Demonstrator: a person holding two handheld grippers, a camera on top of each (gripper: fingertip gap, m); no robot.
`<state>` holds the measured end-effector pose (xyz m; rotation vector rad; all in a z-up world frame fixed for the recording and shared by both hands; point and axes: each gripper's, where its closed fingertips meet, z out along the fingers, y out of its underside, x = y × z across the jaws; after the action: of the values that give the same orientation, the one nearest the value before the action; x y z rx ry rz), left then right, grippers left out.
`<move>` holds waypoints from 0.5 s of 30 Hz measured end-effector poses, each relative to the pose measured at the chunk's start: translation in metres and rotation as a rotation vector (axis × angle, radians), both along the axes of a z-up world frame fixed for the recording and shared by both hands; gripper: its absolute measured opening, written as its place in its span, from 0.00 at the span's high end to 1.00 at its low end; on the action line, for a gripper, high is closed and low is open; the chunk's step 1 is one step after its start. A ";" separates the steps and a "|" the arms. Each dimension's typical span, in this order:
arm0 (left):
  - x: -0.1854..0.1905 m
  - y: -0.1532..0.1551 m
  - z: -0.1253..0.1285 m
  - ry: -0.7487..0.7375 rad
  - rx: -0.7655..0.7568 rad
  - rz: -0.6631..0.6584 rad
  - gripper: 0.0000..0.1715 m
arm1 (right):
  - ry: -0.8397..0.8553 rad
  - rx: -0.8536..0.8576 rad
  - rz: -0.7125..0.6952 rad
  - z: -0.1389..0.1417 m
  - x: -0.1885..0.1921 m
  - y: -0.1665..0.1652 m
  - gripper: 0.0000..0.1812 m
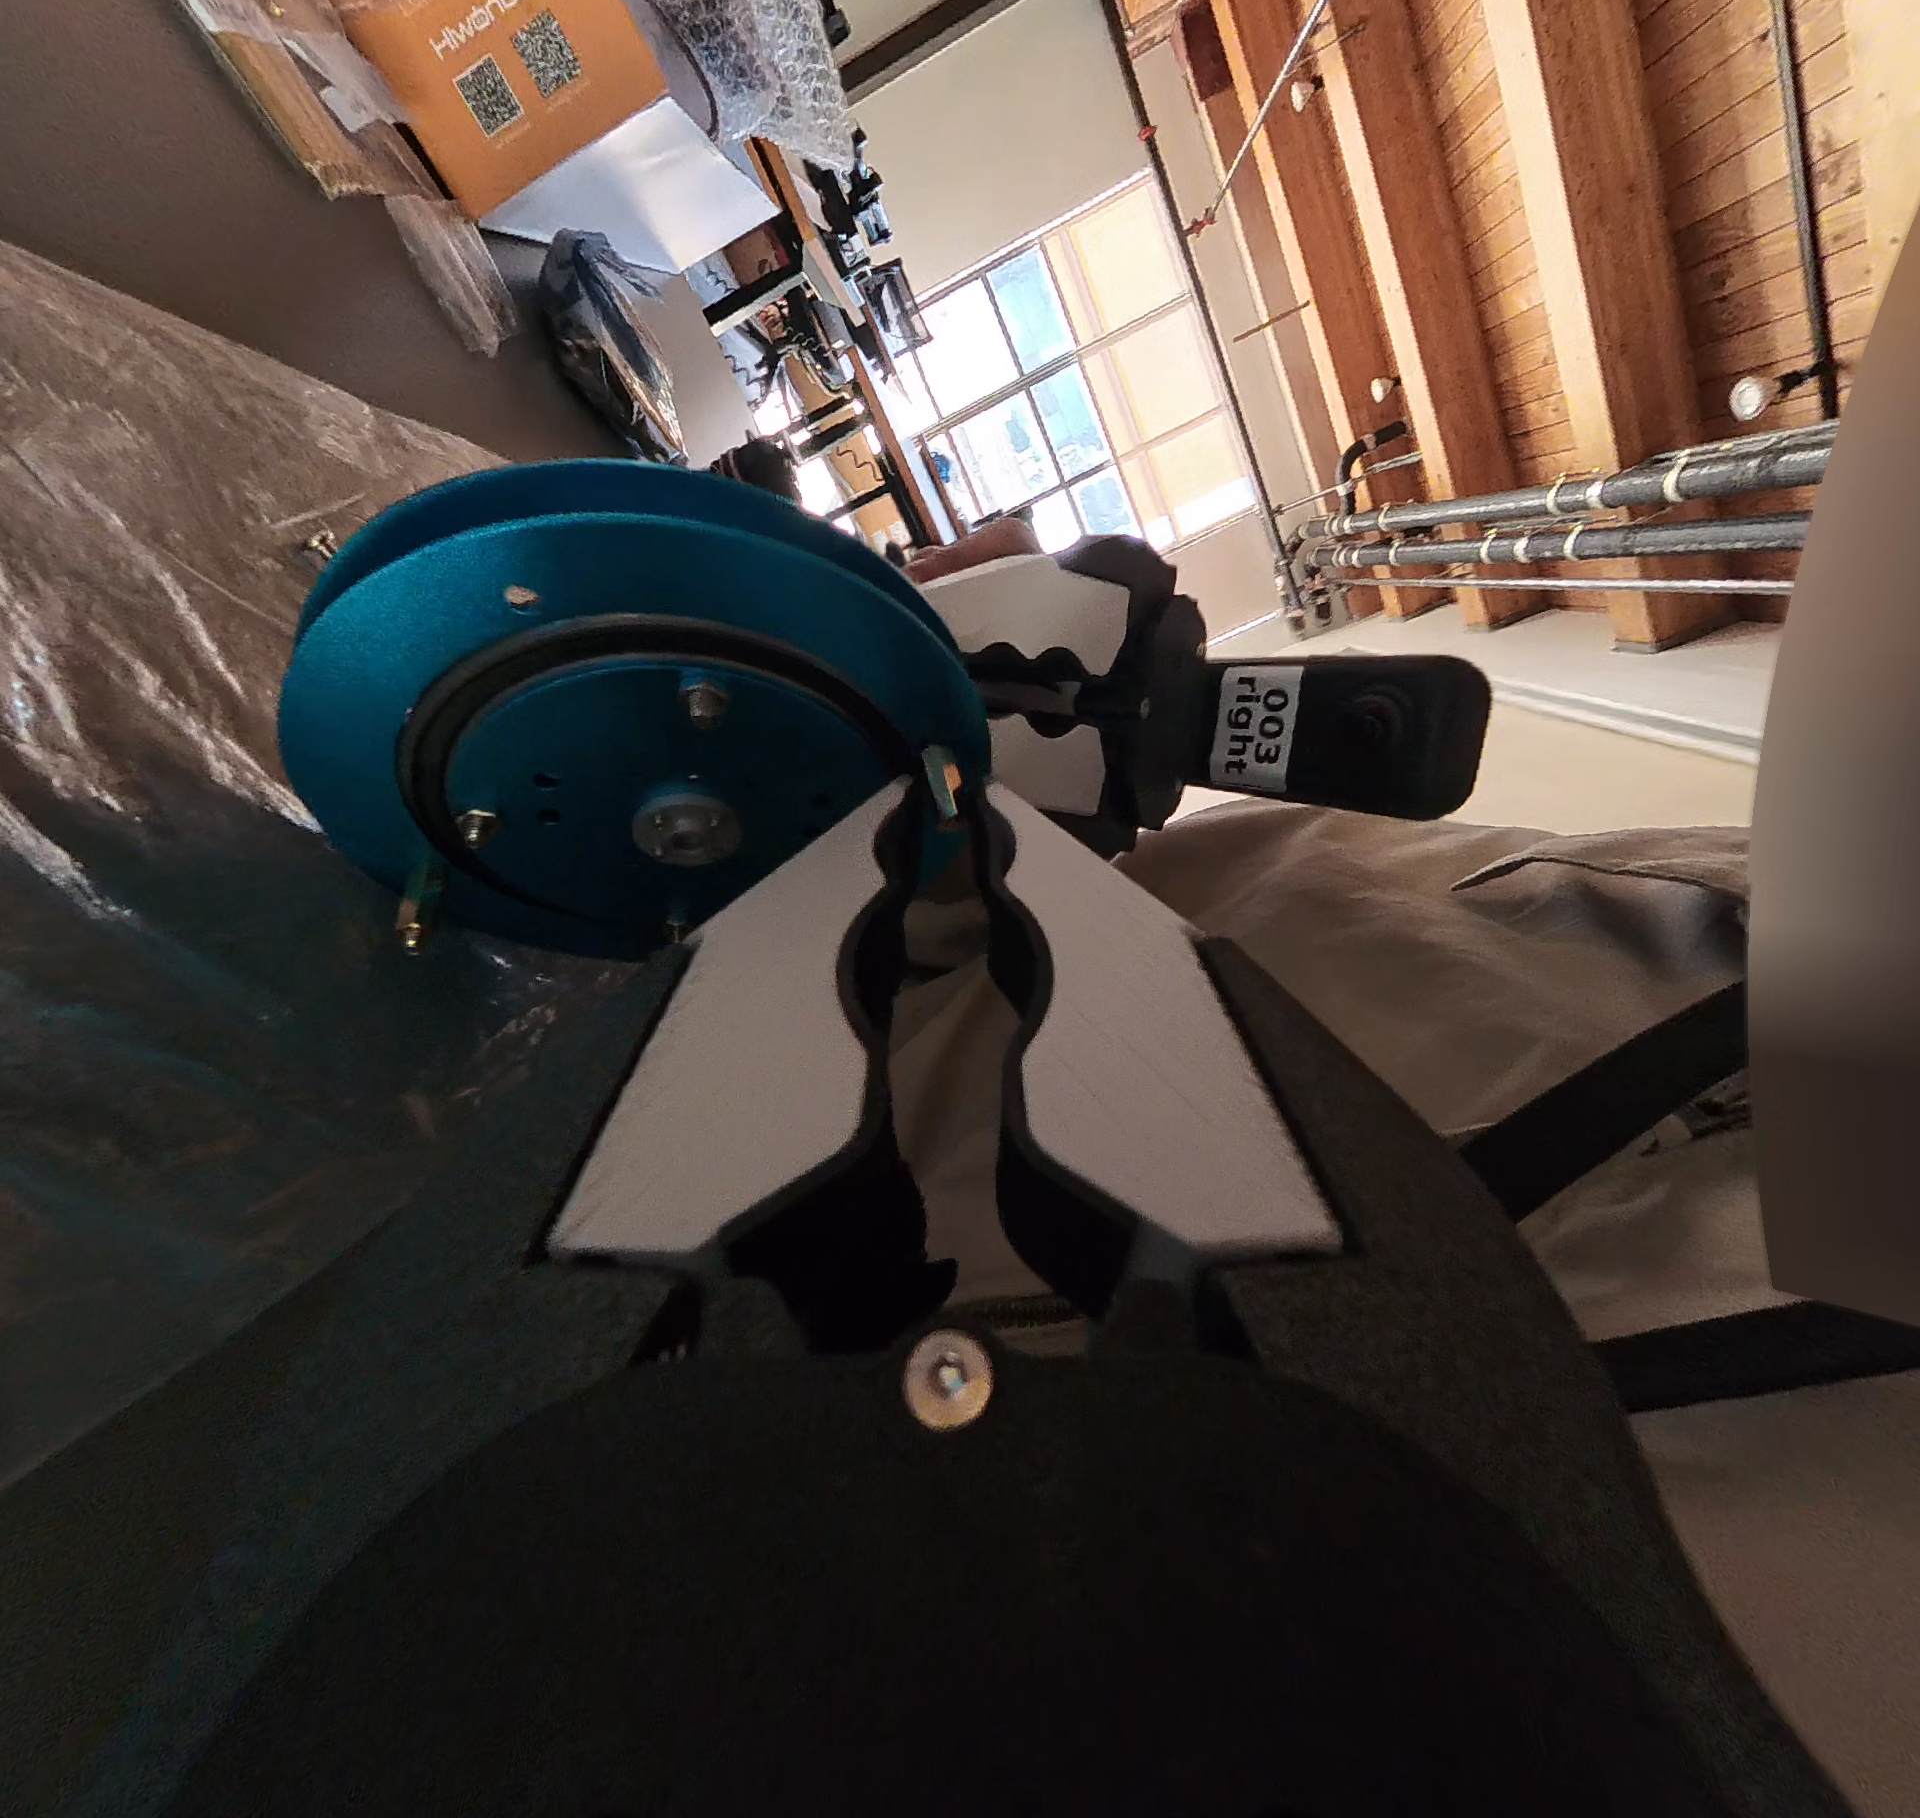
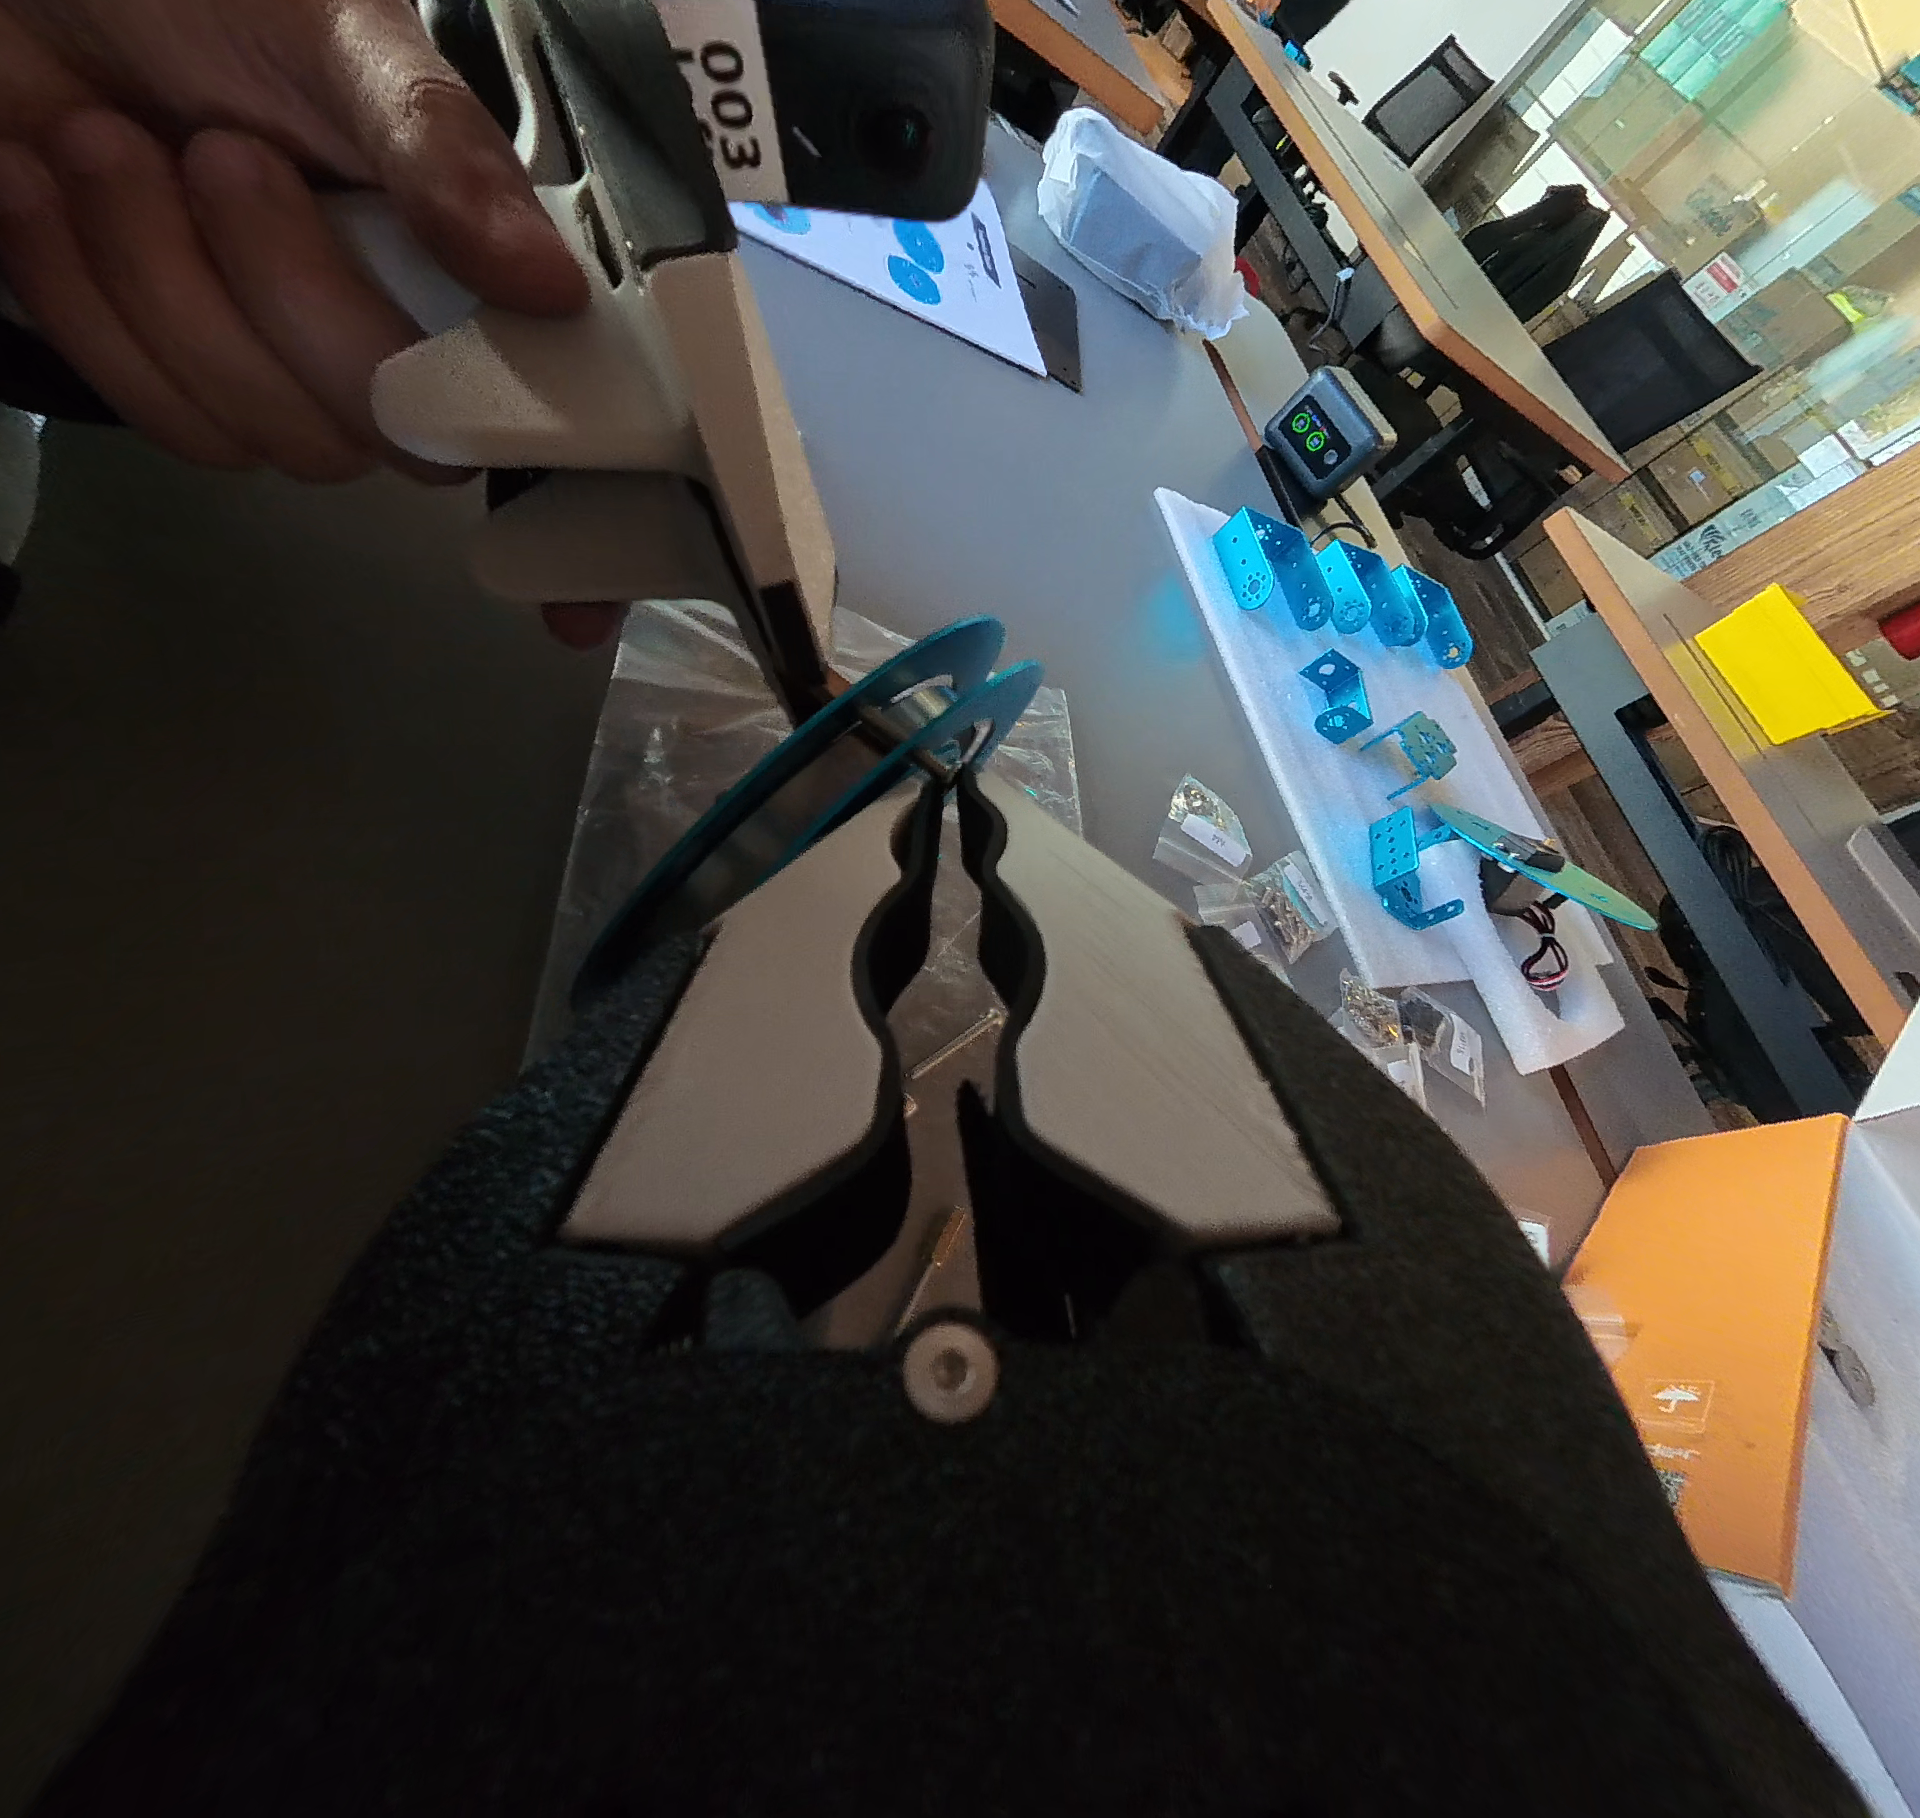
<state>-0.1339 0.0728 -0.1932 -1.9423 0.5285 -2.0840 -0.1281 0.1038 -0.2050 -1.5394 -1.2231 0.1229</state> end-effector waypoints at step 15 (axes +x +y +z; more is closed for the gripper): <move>-0.002 0.005 -0.010 0.522 1.086 -0.018 0.98 | -0.012 -0.100 -0.015 0.002 0.001 -0.005 0.99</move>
<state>-0.1357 0.0781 -0.2037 -1.6774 1.3957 -0.8477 -0.1267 0.0984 -0.2028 -1.6376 -1.2305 0.1681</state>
